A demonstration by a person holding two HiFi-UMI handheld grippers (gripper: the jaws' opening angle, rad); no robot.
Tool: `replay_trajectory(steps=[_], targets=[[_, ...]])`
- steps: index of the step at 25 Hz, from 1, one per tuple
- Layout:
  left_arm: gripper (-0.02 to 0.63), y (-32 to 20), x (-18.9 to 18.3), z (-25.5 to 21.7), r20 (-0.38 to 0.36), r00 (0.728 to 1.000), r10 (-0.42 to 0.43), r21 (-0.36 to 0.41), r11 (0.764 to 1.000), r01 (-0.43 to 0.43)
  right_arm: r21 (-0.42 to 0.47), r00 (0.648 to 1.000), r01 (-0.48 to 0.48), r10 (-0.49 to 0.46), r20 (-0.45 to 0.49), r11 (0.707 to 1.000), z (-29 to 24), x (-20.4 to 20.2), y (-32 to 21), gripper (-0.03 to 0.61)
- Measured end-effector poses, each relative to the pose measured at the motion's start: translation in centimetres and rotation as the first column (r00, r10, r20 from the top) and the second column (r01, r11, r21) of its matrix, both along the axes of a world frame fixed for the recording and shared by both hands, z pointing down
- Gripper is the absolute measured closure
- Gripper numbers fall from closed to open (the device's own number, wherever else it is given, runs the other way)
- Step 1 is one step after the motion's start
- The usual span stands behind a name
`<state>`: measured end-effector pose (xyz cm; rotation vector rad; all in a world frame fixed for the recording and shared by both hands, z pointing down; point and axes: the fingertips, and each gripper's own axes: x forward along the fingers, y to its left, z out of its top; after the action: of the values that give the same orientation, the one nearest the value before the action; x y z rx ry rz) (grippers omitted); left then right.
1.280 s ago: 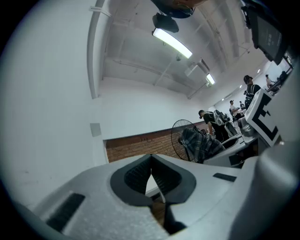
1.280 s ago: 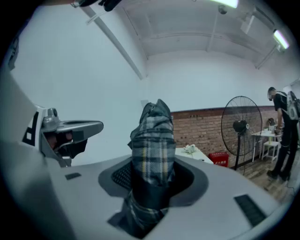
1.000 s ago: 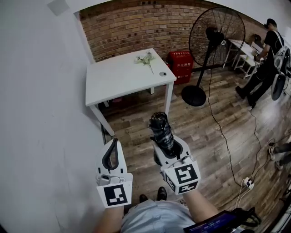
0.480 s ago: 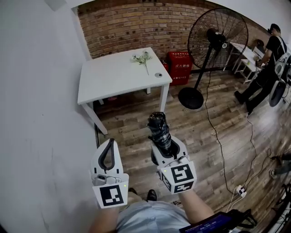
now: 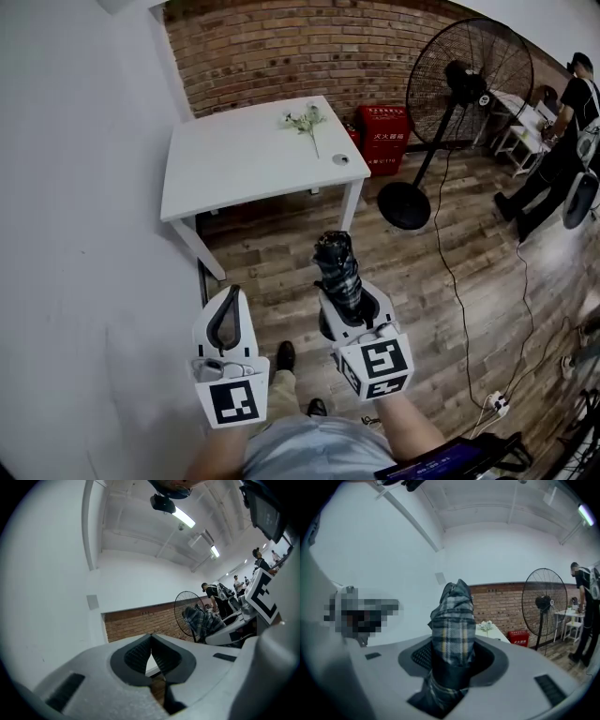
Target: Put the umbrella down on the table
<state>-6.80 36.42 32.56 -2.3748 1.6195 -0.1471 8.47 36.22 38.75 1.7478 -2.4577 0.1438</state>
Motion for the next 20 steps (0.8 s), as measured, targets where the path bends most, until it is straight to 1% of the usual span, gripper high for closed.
replay_trajectory(steps=[2, 5, 8, 11, 14, 17, 20], targets=[[0.606, -2.4, -0.1, 0.6, -0.010, 1.000, 0.013, -0.013, 1.000, -0.013, -0.010, 1.000, -0.005, 0.005, -0.006, 1.000, 0.4, -0.3, -2.3, 0.393], [0.606, -6.5, -0.5, 1.2, 0.004, 0.999, 0.034, -0.039, 0.999, -0.033, -0.026, 1.000, -0.013, 0.012, -0.010, 1.000, 0.8, -0.9, -6.2, 0.393], [0.606, -10.9, -1.0, 1.2, -0.005, 0.999, 0.047, -0.054, 0.997, -0.047, -0.042, 1.000, -0.022, 0.021, -0.013, 0.999, 0.9, -1.6, -10.2, 0.393], [0.604, -15.0, -1.6, 1.0, -0.004, 0.998, 0.062, -0.048, 0.997, -0.062, -0.043, 1.000, -0.028, 0.027, -0.014, 0.999, 0.8, -2.5, -14.1, 0.393], [0.604, -18.6, -2.3, 0.4, -0.006, 0.998, 0.070, -0.036, 0.997, -0.070, -0.025, 0.999, -0.036, 0.036, -0.015, 0.999, 0.0, -3.3, -17.8, 0.393], [0.606, -21.7, -2.9, -0.4, -0.005, 0.997, 0.077, -0.021, 0.997, -0.077, -0.006, 0.999, -0.046, 0.046, -0.019, 0.999, -1.1, -3.8, -21.0, 0.393], [0.604, -24.7, -3.5, -1.0, -0.018, 0.996, 0.086, -0.013, 0.996, -0.086, 0.006, 0.998, -0.056, 0.056, -0.027, 0.998, -2.0, -4.3, -24.0, 0.393]])
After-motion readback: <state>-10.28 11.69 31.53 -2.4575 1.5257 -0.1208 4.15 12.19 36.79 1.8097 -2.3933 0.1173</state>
